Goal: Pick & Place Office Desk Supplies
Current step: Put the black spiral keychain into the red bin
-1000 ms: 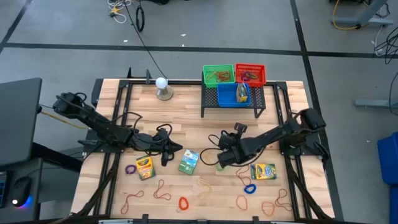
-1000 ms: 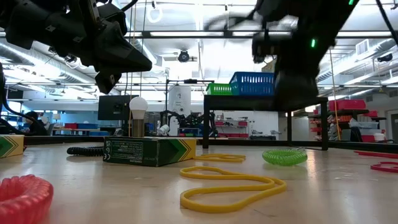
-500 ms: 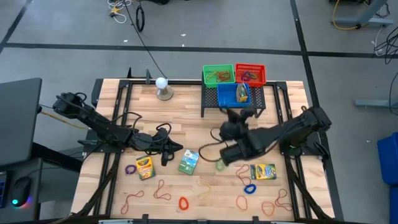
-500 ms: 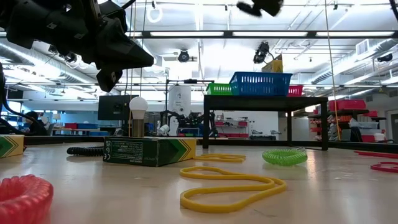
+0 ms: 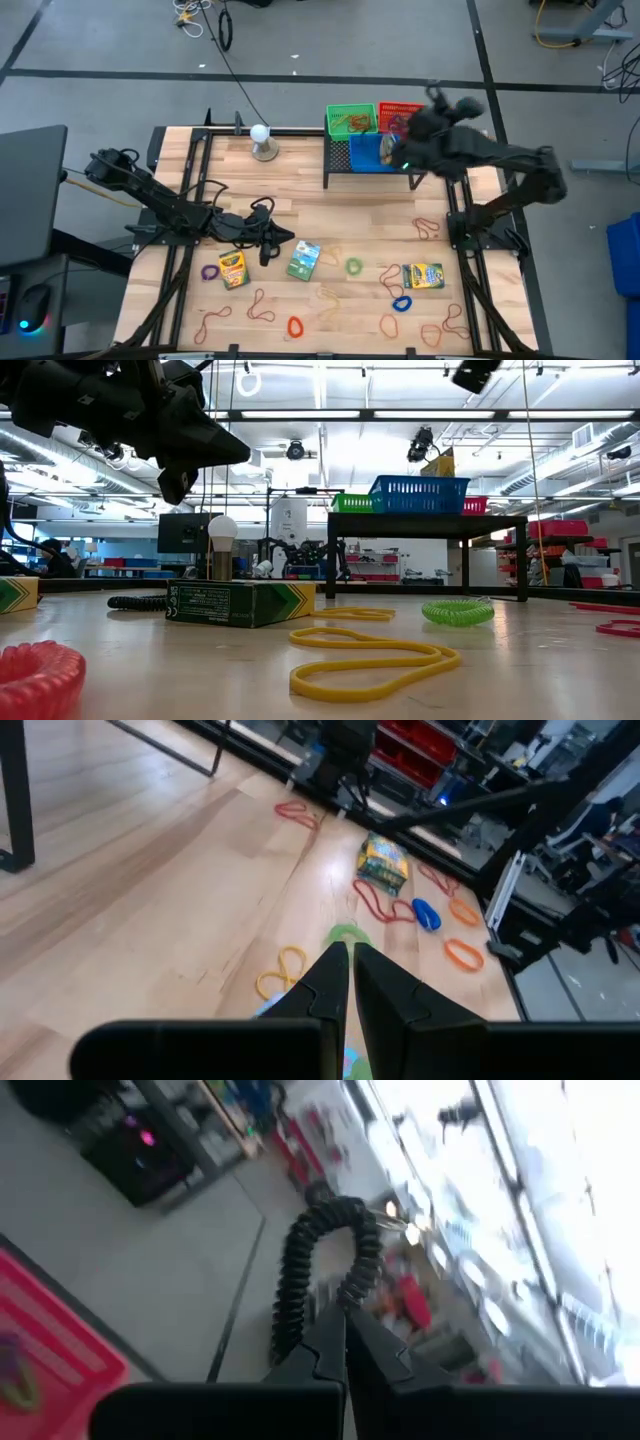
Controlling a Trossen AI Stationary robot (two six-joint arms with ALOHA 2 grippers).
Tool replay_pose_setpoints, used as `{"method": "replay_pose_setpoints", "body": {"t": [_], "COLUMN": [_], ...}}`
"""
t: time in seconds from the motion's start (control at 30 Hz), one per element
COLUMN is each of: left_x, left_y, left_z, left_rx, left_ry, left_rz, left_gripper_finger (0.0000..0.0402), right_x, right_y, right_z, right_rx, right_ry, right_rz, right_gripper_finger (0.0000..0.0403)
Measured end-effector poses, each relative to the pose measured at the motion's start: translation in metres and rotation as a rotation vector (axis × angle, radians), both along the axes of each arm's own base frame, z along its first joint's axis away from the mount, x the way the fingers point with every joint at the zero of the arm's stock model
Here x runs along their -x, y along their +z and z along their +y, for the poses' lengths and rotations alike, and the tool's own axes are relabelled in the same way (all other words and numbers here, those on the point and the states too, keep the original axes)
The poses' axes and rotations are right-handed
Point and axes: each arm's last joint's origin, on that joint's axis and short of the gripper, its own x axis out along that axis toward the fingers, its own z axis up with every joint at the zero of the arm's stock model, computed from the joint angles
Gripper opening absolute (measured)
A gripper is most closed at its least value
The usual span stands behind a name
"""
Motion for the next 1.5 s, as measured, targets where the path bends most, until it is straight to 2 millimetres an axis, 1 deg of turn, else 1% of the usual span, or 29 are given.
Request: {"method": "replay_pose_setpoints", "body": {"t": [0.1, 0.17, 0.23, 0.3, 0.4, 0.47, 0.53, 0.63, 0.77, 0.87, 0.97, 1.13, 1.23, 1.33, 1.5], "left_x": [0.0, 0.0, 0.0, -0.001, -0.002, -0.003, -0.003, -0.003, -0.003, -0.003, -0.003, -0.003, -0.003, -0.003, -0.003], "left_y": [0.001, 0.001, 0.002, 0.003, 0.003, 0.003, 0.003, 0.003, 0.003, 0.003, 0.003, 0.003, 0.003, 0.003, 0.003], "left_z": [0.001, 0.002, 0.004, 0.005, 0.008, 0.01, 0.011, 0.011, 0.011, 0.011, 0.011, 0.011, 0.011, 0.011, 0.011], "left_rx": [-0.009, -0.015, -0.029, -0.047, -0.062, -0.059, -0.059, -0.058, -0.049, -0.051, -0.05, -0.044, -0.043, -0.044, -0.055], "left_ry": [0.037, 0.068, 0.089, 0.1, 0.111, 0.119, 0.124, 0.125, 0.126, 0.126, 0.126, 0.127, 0.127, 0.127, 0.124], "left_rz": [-0.008, -0.014, -0.02, -0.028, -0.029, -0.031, -0.03, -0.031, -0.032, -0.032, -0.032, -0.033, -0.033, -0.032, -0.031], "left_gripper_finger": [0.0028, 0.0028, 0.0028, 0.0028, 0.0028, 0.0028, 0.0028, 0.0028, 0.0028, 0.0028, 0.0028, 0.0028, 0.0028, 0.0028, 0.0028], "right_x": [0.022, 0.027, 0.028, 0.024, 0.019, 0.024, 0.032, 0.042, 0.044, 0.046, 0.046, 0.044, 0.044, 0.039, 0.026], "right_y": [0.002, 0.002, 0.002, 0.004, 0.003, 0.002, -0.002, -0.015, -0.036, -0.055, -0.063, -0.065, -0.069, -0.08, -0.098], "right_z": [-0.012, -0.018, -0.026, -0.036, -0.059, -0.077, -0.096, -0.123, -0.148, -0.157, -0.16, -0.159, -0.159, -0.166, -0.183], "right_rx": [-0.056, -0.113, -0.185, -0.247, -0.299, -0.313, -0.358, -0.485, -0.65, -0.815, -0.901, -0.957, -0.986, -1.018, -1.042], "right_ry": [-0.056, -0.066, -0.037, 0.033, 0.136, 0.139, 0.114, 0.068, 0.011, -0.077, -0.102, -0.094, -0.125, -0.158, -0.159], "right_rz": [-0.087, -0.146, -0.217, -0.318, -0.462, -0.544, -0.64, -0.77, -0.862, -0.896, -0.915, -0.962, -0.951, -0.923, -0.896], "right_gripper_finger": [0.0, 0.0, 0.0, 0.0, 0.0, 0.0, 0.0, 0.0, 0.0, 0.0, 0.0, 0.0002, 0.0002, 0.0003, 0.0003]}}
